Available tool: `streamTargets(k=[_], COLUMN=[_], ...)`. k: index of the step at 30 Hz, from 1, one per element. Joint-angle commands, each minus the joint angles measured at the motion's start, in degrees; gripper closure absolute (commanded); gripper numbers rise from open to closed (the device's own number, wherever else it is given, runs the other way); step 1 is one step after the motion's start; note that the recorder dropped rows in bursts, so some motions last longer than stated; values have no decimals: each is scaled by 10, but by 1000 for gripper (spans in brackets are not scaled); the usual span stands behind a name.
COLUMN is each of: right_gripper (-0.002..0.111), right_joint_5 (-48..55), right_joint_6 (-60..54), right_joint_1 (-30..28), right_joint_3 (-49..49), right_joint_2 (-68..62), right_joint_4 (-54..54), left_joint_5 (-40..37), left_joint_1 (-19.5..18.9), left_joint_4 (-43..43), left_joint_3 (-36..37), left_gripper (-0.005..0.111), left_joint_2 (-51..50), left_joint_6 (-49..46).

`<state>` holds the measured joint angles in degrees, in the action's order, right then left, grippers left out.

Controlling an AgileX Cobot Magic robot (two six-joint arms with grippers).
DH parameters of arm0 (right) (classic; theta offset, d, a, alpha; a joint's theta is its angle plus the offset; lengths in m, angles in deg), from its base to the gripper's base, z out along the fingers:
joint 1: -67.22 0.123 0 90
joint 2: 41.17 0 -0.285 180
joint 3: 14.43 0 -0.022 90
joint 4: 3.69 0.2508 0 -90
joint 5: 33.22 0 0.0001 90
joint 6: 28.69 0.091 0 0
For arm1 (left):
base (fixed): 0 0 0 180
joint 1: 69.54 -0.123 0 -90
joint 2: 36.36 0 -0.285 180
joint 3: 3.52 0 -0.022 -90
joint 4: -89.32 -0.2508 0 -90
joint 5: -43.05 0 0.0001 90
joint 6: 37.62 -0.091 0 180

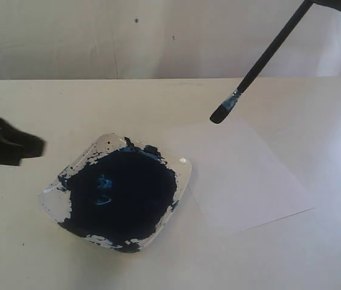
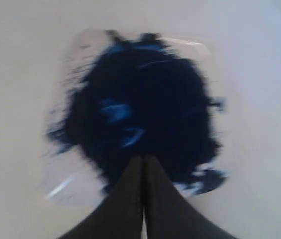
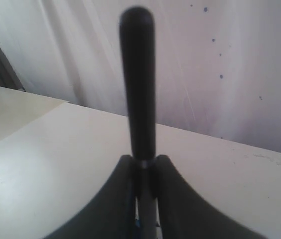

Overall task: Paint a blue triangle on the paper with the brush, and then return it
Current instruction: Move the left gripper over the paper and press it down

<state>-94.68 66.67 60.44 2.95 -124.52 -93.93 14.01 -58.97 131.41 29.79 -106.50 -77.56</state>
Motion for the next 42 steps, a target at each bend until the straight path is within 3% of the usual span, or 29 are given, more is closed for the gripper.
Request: streamTargets(k=[1,8,14,18,24,32,42], right_gripper=[108,108,108,108,108,108,108], right_joint_5=[-1,36,86,114,140,138,111], right_joint_6=[-5,-5,-5,-6,-6,-16,-23], right_joint_1=[-3,-3,-3,-3,-3,-3,-1], right_joint_3=[0,0,0,0,0,0,0], right_joint_2=[4,4,5,6,6,6,-10], right_joint_4=[11,-2,-16,-31,-59,-60,-60], left_joint_5=[-20,12,-29,-42,-19,22,83], left_joint_1=[90,262,334,361,387,389,388], left_joint_4=[286,294,179,139,147,193,138], left_joint_3=[-24,-171,-329,-388,-401,-401,-385], left_gripper=[107,107,107,107,107,107,107], left_joint_2=[-83,-240,-355,-409,-466,-515,-535], left_joint_6=[-272,-280,-194,-165,-174,-260,-271])
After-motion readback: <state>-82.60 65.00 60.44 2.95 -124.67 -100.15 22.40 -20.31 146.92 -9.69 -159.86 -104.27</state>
